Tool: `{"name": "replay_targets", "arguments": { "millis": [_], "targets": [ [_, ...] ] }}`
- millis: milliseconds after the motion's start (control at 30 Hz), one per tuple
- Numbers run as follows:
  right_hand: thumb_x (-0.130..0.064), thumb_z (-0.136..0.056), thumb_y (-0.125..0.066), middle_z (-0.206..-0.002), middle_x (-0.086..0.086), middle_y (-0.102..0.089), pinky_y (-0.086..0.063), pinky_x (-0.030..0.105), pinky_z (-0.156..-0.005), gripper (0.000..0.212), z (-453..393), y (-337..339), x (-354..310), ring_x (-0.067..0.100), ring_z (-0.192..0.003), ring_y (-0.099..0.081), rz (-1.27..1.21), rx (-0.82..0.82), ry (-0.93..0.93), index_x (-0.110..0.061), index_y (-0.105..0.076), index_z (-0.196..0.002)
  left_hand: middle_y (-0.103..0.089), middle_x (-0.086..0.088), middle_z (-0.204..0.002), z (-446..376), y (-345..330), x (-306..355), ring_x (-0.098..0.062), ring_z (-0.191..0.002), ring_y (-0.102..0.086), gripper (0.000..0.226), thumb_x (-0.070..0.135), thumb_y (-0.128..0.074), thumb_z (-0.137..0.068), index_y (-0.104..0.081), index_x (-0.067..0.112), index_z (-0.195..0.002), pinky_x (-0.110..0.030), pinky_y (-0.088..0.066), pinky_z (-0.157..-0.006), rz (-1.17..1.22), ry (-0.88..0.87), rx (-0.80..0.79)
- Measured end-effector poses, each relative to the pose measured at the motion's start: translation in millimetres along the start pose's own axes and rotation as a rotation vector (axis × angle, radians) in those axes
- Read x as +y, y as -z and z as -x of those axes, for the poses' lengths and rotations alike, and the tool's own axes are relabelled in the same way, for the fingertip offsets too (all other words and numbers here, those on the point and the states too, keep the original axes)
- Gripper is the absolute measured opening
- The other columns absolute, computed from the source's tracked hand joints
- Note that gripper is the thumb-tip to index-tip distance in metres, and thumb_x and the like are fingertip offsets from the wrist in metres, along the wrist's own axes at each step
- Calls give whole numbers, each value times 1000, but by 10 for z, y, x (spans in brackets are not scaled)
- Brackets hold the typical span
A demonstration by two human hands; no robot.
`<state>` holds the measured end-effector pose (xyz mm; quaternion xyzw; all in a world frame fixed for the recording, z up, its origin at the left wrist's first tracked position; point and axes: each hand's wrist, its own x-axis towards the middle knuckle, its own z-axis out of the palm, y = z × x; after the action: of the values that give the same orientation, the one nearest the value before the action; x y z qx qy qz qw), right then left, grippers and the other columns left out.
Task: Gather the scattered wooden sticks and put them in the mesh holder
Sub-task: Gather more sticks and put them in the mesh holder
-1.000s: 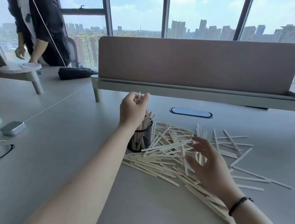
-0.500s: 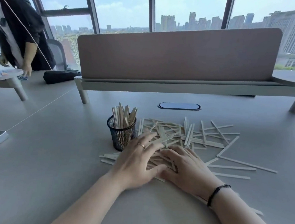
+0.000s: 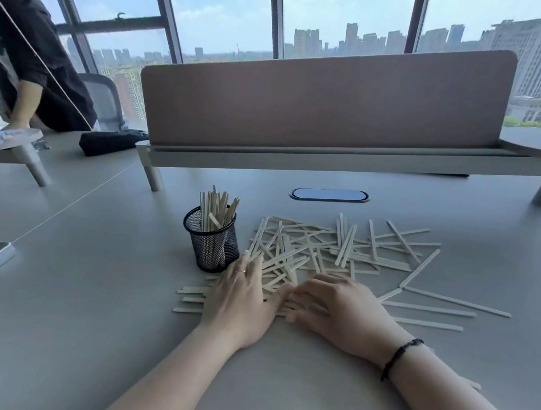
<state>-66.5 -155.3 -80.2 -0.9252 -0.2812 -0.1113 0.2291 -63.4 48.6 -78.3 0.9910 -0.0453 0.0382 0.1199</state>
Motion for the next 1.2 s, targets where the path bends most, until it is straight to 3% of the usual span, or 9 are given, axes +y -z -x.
{"name": "replay_targets", "arguments": {
  "millis": [233,400,533,667,767,867,967,1067,1200],
  "targets": [
    [-72,-89,-45,-82,-14,-65,-47,27,-67,48,-53,-5,10,11,-81,-61,2,263,-22,-32,-71,-88,-51,-3,-147,-132,-23,116,-23,-135,-39,79,71,-20,-90,-37,21,-148,-38,-39,-104,67,-125,53],
    [-67,-93,-44,-84,-12,-64,-48,31,-71,46,-84,14,103,13,-82,-62,-17,406,-139,-30,-68,-81,-64,-4,-127,-166,-112,368,-27,-121,-49,49,55,-36,-97,-49,22,-132,-39,-45,-92,190,-282,71],
    [-67,-93,-42,-85,-11,-63,-47,30,-70,48,-79,20,152,14,-82,-62,-15,454,-208,-28,-69,-83,-62,-1,-132,-182,-173,428,-25,-123,-53,54,53,-44,-94,-50,23,-138,-38,-45,-95,238,-408,77],
    [-65,-89,-51,-92,-9,-65,-46,31,-77,42,-54,114,232,19,-83,-64,61,553,-351,-27,-70,-87,-38,7,-157,-189,-100,217,-16,-144,-34,86,89,-35,-81,-38,36,-148,-43,-30,-118,130,-453,21],
    [-68,-88,-50,-116,-1,-62,-40,39,-97,48,-16,213,395,26,-107,-59,163,465,-594,-28,-64,-111,-7,5,-169,-170,10,35,-18,-155,-4,116,104,-29,-58,-19,44,-155,-48,-7,-126,12,-383,-115],
    [-87,-80,-33,-139,10,-50,-30,49,-112,84,7,272,610,30,-133,-43,170,320,-787,-24,-48,-134,0,4,-170,-180,26,-22,-16,-156,1,125,105,-35,-52,-10,44,-157,-45,-2,-127,5,-325,-194],
    [-95,-71,-18,-150,8,-43,-21,54,-116,104,-26,272,725,26,-144,-30,167,188,-819,-25,-35,-145,-17,10,-168,-193,-11,24,-10,-154,-10,115,99,-45,-62,-20,41,-157,-36,-11,-126,90,-338,-140],
    [-92,-74,-23,-151,-3,-45,-17,49,-119,93,-63,229,674,19,-145,-29,217,81,-674,-33,-35,-145,-43,16,-154,-208,-41,42,-4,-143,-33,95,87,-56,-71,-40,36,-149,-24,-27,-115,203,-374,-29],
    [-81,-81,-39,-138,-10,-56,-26,36,-113,70,-77,227,606,14,-133,-42,184,73,-560,-35,-52,-132,-59,14,-137,-205,-66,69,-6,-128,-50,81,79,-63,-74,-53,33,-140,-28,-40,-108,279,-400,-1]
  ]
}}
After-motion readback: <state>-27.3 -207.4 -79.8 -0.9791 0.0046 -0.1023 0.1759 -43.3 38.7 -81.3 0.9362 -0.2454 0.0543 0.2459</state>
